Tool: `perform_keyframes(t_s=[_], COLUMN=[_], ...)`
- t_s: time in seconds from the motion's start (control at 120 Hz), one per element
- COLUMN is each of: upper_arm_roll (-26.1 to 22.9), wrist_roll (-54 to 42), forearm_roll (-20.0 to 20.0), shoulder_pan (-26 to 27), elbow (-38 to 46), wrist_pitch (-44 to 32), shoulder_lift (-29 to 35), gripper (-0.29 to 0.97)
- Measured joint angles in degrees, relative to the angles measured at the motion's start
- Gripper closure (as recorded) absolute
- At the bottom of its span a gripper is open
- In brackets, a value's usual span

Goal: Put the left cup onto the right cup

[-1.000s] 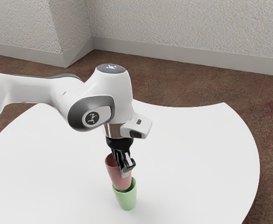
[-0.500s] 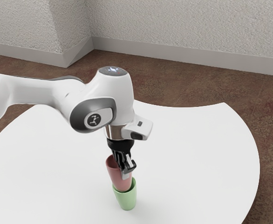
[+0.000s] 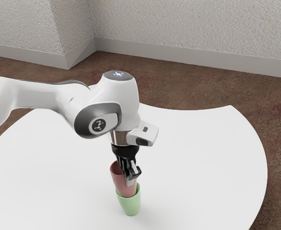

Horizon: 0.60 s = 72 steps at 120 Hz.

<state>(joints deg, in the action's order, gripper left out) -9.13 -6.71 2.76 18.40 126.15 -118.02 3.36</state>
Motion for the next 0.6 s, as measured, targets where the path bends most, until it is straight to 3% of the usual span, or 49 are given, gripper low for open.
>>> perform_keyframes(t_s=[0.6], upper_arm_roll=[0.02], wrist_roll=[0.02], forearm_roll=[0.0], shoulder_pan=[-0.06], elbow=[0.09], wrist_pitch=[-0.96], shoulder_lift=[-1.4], gripper=[0.78])
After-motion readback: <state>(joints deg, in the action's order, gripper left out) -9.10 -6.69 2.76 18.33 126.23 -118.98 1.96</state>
